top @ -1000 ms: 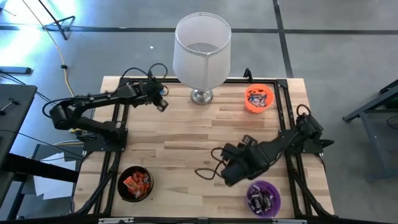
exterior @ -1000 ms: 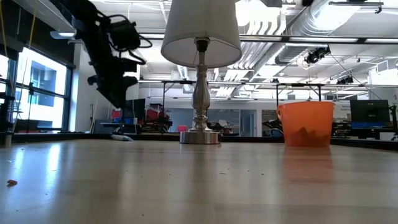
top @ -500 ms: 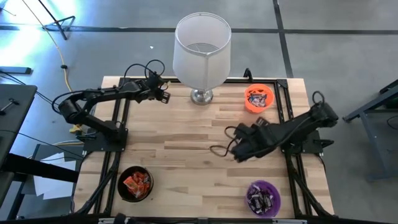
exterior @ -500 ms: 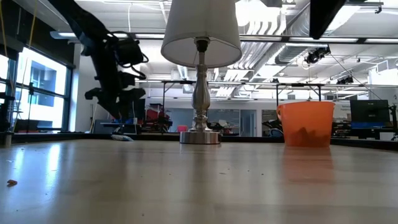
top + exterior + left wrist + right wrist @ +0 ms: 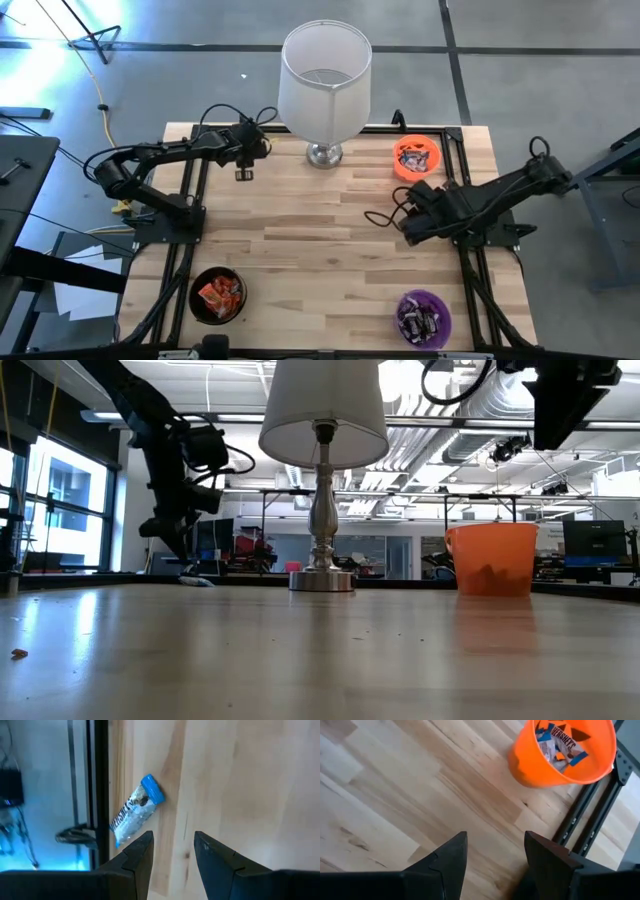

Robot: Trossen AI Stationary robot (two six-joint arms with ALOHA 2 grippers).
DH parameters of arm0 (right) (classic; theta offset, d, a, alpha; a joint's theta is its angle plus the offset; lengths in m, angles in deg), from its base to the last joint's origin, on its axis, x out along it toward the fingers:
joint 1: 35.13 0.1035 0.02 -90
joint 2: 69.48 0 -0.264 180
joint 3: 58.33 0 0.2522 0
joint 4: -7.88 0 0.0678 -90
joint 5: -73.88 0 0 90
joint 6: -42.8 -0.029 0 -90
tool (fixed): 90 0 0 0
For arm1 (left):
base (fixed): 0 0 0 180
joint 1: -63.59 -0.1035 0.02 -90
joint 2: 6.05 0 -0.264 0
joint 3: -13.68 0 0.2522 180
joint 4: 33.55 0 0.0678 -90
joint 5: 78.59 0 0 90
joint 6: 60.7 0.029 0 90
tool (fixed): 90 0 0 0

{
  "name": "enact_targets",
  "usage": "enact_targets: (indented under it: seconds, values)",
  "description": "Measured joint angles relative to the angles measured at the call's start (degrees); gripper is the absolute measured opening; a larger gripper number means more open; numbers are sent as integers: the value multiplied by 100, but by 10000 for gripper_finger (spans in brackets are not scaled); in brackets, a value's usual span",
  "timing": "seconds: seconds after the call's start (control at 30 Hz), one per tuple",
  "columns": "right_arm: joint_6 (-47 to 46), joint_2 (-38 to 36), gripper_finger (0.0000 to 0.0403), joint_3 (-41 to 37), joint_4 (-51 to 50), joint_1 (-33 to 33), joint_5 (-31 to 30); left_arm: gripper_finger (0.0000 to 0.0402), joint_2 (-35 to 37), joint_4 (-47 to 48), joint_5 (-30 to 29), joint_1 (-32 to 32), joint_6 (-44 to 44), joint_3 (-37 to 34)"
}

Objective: Sort candy
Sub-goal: Put the white chocolate bar into the orange bucket

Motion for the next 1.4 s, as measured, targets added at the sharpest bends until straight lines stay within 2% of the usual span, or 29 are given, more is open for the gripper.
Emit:
enact_targets:
  seconds: [0.23,0.33,0.53,0.77,0.97,1.17,1.4]
  values:
    - [8,-65,193,-156,111,8,34,131,0,-51,22,0,1426,0]
    - [21,-65,193,-156,122,10,-58,131,0,-162,61,0,1695,0]
    - [172,-65,193,-156,122,0,-261,131,0,-122,153,42,1277,0]
    - [278,-65,193,-156,127,-104,-336,131,-50,-177,1084,175,1061,0]
    - [319,-65,193,-156,129,-106,-379,131,-659,-396,766,-96,1134,2]
    - [258,-65,193,-156,174,-106,-379,131,-1263,-1031,-69,-109,1366,97]
    - [274,-62,193,-156,214,-106,-379,131,-1344,-1123,70,-112,1560,227]
